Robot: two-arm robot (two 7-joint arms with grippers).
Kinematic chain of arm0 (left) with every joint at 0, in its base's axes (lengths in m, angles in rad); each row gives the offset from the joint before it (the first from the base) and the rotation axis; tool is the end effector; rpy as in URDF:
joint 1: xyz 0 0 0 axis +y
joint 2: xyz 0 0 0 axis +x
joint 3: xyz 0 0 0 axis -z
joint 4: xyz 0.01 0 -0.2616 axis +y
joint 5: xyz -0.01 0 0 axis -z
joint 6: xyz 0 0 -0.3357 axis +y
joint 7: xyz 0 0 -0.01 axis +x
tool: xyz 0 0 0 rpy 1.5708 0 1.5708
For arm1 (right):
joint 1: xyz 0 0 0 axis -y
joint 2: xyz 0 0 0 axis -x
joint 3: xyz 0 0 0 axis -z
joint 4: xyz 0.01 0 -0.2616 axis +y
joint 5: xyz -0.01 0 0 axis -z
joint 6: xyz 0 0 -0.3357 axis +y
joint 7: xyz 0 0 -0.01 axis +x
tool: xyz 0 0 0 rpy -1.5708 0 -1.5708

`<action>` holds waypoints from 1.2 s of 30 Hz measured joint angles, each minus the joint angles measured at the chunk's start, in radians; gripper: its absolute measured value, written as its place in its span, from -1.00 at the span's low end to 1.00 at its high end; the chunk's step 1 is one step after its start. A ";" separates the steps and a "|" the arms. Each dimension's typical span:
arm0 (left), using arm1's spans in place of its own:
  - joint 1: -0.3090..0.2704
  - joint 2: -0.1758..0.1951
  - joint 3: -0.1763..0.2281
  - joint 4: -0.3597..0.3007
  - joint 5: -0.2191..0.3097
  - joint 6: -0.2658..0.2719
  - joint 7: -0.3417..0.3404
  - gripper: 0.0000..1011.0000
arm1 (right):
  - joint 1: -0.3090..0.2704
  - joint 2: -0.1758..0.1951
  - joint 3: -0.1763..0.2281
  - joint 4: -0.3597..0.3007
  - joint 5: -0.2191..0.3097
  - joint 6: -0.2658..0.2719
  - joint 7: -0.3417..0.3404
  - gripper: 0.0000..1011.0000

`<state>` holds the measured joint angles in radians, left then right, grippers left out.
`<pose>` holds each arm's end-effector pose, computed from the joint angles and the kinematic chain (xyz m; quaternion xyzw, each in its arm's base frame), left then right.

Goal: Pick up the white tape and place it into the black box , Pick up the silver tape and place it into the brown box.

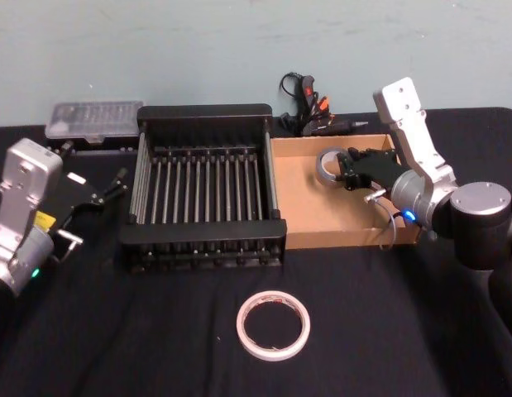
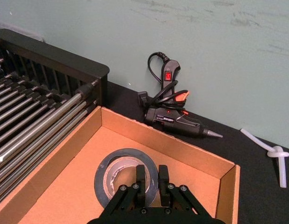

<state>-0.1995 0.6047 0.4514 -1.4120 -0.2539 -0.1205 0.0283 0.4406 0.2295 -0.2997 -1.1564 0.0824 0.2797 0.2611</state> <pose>0.3789 0.0594 -0.2845 0.1415 -0.1325 0.5799 0.7913 0.4577 -0.0013 -0.2519 -0.1957 0.0333 -0.5402 0.8178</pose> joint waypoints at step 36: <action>0.000 0.000 0.000 0.000 0.000 0.000 0.000 0.98 | 0.001 -0.001 0.002 0.001 -0.002 0.000 -0.002 0.64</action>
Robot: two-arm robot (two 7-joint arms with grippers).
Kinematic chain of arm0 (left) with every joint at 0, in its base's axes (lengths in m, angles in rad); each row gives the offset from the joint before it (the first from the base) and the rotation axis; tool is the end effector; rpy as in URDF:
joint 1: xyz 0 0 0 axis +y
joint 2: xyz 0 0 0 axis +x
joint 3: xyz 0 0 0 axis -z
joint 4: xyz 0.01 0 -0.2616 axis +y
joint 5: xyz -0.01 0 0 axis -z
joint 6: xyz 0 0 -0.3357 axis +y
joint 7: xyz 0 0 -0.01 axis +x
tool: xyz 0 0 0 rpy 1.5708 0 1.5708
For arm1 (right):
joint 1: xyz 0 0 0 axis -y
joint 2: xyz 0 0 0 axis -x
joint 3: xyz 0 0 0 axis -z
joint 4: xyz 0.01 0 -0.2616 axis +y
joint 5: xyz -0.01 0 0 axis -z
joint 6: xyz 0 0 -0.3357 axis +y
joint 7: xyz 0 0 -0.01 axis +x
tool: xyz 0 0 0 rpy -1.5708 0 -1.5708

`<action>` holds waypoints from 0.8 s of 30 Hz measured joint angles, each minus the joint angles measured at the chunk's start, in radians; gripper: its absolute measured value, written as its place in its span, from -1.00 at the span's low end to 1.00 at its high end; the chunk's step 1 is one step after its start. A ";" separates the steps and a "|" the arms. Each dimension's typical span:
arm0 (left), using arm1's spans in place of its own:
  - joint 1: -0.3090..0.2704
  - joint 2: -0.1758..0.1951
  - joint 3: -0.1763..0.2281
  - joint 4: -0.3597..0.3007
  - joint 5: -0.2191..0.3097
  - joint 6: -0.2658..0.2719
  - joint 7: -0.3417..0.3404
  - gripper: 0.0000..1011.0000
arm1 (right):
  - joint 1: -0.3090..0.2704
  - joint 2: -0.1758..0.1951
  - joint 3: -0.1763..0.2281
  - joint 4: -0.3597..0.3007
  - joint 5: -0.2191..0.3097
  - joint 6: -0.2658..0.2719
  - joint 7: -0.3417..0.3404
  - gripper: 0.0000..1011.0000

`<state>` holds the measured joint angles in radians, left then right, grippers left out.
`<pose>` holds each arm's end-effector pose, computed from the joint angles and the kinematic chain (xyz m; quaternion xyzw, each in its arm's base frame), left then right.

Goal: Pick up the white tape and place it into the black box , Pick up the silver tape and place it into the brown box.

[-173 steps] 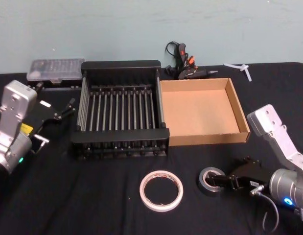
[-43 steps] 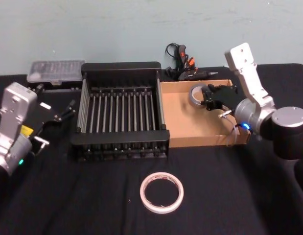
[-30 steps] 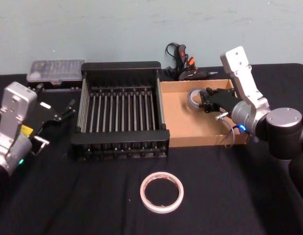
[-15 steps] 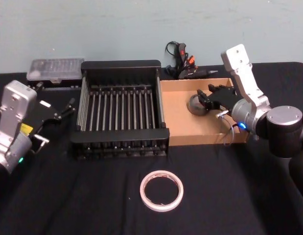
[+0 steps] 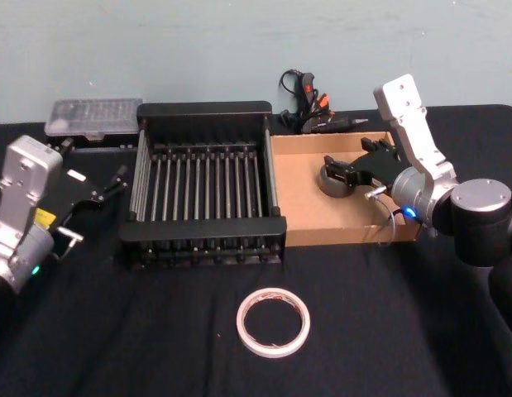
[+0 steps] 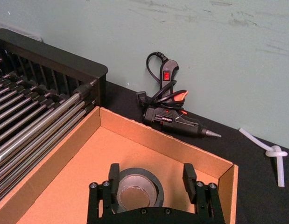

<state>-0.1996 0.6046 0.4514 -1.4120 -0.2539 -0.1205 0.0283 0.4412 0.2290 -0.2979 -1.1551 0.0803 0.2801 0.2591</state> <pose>0.3789 0.0594 -0.2845 0.1414 -0.1325 0.5799 0.7913 0.4580 -0.0018 -0.2519 -0.1962 0.0330 -0.5417 0.8167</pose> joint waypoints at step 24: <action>0.000 0.000 0.000 0.000 0.000 0.000 0.000 0.98 | -0.011 0.001 0.011 -0.021 0.003 0.001 0.005 0.98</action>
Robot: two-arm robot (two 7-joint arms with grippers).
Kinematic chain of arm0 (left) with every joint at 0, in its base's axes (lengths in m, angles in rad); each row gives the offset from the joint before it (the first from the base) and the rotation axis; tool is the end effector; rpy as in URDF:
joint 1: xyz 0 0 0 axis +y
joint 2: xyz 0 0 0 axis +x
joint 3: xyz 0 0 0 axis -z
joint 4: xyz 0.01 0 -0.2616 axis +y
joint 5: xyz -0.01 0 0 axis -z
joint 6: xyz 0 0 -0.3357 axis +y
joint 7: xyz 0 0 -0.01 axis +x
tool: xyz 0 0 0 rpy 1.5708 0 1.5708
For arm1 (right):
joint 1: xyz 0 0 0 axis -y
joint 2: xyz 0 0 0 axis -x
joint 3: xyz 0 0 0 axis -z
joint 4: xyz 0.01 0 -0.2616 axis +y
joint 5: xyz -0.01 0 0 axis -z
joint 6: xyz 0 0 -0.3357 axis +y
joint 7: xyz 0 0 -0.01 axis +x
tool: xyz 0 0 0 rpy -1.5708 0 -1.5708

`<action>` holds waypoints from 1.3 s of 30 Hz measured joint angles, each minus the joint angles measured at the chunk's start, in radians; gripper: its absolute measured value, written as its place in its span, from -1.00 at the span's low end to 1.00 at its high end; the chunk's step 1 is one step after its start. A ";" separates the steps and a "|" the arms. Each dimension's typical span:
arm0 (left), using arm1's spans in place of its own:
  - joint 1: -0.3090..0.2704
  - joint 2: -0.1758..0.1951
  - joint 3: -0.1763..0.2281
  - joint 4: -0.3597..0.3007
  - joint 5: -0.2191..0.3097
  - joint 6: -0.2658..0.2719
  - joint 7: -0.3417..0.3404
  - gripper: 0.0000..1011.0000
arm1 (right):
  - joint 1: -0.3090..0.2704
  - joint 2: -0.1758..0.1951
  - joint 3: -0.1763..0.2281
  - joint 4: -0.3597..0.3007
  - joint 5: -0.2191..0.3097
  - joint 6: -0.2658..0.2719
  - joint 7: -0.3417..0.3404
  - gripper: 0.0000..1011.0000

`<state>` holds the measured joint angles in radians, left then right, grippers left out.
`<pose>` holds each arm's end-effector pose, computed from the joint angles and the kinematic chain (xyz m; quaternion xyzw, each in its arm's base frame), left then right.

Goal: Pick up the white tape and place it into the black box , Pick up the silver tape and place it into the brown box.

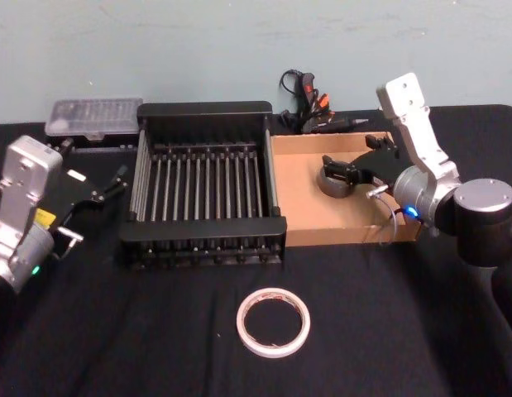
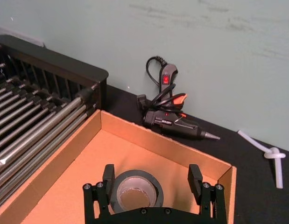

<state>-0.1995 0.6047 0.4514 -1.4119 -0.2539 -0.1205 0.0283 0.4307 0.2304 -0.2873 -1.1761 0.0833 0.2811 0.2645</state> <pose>0.3789 0.0594 -0.2846 0.1415 -0.1324 0.5799 0.7913 0.4560 -0.0032 -0.2488 -0.1895 0.0323 -0.5418 0.8182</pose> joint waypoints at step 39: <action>0.000 0.000 0.000 0.000 0.000 0.000 0.000 0.98 | -0.350 0.175 0.044 -0.592 0.114 0.324 0.103 0.98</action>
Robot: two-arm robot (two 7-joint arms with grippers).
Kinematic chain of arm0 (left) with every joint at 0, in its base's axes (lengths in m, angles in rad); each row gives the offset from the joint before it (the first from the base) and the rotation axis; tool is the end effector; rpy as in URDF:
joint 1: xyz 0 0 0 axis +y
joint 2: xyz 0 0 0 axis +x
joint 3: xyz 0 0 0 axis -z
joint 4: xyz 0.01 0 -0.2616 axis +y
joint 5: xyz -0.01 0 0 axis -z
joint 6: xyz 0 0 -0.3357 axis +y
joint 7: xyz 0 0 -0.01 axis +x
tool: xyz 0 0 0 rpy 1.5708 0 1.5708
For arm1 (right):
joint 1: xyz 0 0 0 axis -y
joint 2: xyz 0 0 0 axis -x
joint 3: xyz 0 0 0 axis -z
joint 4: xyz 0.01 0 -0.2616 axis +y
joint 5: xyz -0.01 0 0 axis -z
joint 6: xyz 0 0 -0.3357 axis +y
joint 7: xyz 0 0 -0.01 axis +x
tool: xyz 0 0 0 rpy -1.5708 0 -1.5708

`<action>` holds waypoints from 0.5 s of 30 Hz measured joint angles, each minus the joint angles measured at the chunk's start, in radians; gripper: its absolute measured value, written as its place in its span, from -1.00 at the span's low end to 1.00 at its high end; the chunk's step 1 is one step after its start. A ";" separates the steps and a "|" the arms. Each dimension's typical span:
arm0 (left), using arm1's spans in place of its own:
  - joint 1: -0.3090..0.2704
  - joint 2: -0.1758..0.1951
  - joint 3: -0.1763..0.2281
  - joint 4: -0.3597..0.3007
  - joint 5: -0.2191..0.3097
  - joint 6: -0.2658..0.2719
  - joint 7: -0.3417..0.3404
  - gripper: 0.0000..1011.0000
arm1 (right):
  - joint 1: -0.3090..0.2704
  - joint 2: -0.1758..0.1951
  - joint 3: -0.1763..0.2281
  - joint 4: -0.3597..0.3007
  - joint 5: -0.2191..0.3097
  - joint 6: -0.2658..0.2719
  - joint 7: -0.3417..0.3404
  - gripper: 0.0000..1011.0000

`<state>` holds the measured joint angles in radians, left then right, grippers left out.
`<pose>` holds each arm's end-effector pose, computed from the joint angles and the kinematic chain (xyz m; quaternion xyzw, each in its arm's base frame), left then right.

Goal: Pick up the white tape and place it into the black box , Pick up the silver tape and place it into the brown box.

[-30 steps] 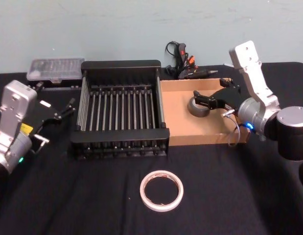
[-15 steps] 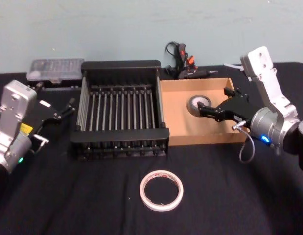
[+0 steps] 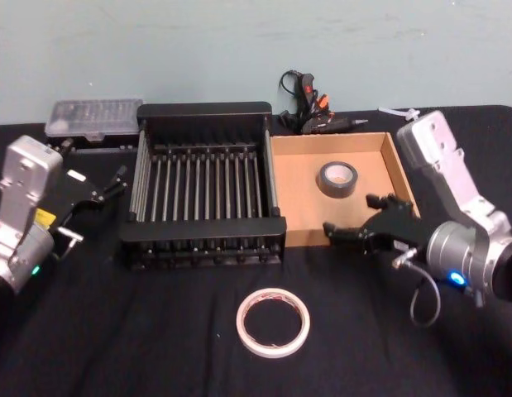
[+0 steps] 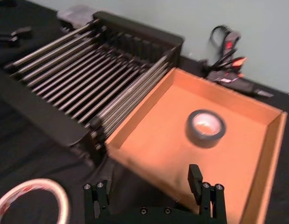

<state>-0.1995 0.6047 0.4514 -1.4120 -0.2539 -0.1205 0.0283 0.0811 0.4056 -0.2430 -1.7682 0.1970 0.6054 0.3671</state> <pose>0.3789 0.0594 -0.2845 0.1415 -0.1325 0.5799 0.7913 0.3569 -0.0042 -0.1979 -0.2234 0.0883 -0.4597 0.8550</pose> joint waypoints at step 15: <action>0.000 0.000 0.000 0.000 0.000 0.000 0.000 0.98 | -0.060 0.045 -0.071 -0.066 0.026 0.064 0.015 0.98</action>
<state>-0.1995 0.6047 0.4514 -1.4120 -0.2539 -0.1206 0.0283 0.0210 0.4504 -0.3137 -1.8344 0.2232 0.6697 0.3818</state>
